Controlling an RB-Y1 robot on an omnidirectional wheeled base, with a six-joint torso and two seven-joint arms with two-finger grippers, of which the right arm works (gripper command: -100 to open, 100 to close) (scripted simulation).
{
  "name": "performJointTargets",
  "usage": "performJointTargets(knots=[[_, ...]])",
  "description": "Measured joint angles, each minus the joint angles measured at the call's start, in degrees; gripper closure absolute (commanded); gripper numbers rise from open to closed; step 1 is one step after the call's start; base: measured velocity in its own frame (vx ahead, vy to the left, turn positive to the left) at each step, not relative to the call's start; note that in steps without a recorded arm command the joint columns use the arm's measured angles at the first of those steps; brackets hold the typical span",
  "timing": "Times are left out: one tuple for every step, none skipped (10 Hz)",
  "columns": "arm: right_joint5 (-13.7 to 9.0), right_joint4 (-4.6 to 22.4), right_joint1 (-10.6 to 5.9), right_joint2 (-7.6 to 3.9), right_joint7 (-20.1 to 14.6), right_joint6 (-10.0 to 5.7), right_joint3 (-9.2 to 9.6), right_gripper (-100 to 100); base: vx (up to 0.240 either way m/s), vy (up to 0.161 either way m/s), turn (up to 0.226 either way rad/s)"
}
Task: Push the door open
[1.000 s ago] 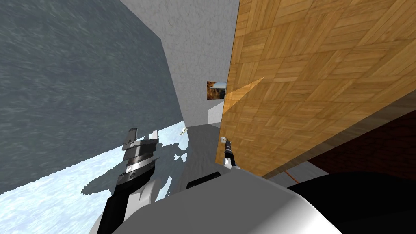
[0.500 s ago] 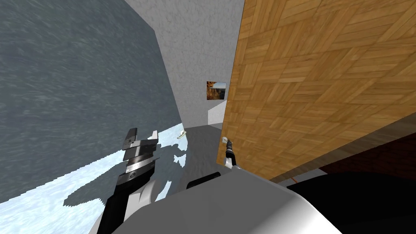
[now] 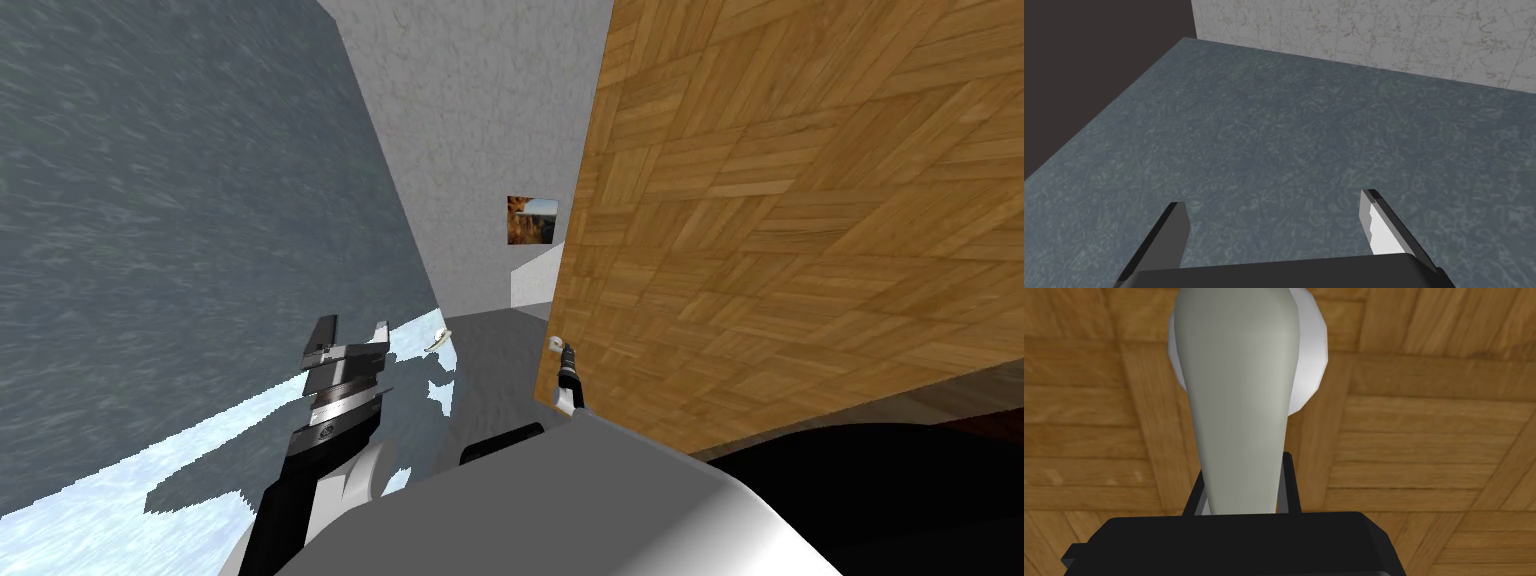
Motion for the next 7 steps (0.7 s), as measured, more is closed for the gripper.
performJointTargets(knots=[[-0.5, -0.5, 0.12, 0.12, 0.7, 0.14, -0.56, 100, 0.201, -0.056, -0.069], [-0.9, 0.2, -0.41, -0.53, 0.8, -0.12, -1.08, 100, 0.203, -0.063, -0.054], [-1.4, -0.4, -0.21, -0.41, 1.3, -0.29, -1.65, 100, 0.250, -0.044, -0.071], [-2.0, -0.4, -0.15, -0.46, 1.7, -0.73, -2.33, 100, 0.248, -0.040, -0.069], [-2.6, -0.7, 0.00, -0.50, 2.2, -0.87, -3.04, 100, 0.201, -0.060, -0.059], [-3.2, -1.2, 0.14, -0.40, 2.8, -0.85, -3.73, 100, 0.191, -0.047, -0.062], [-3.7, -0.1, -0.51, -0.75, 2.9, -1.46, -4.29, 100, 0.190, -0.050, -0.067]])
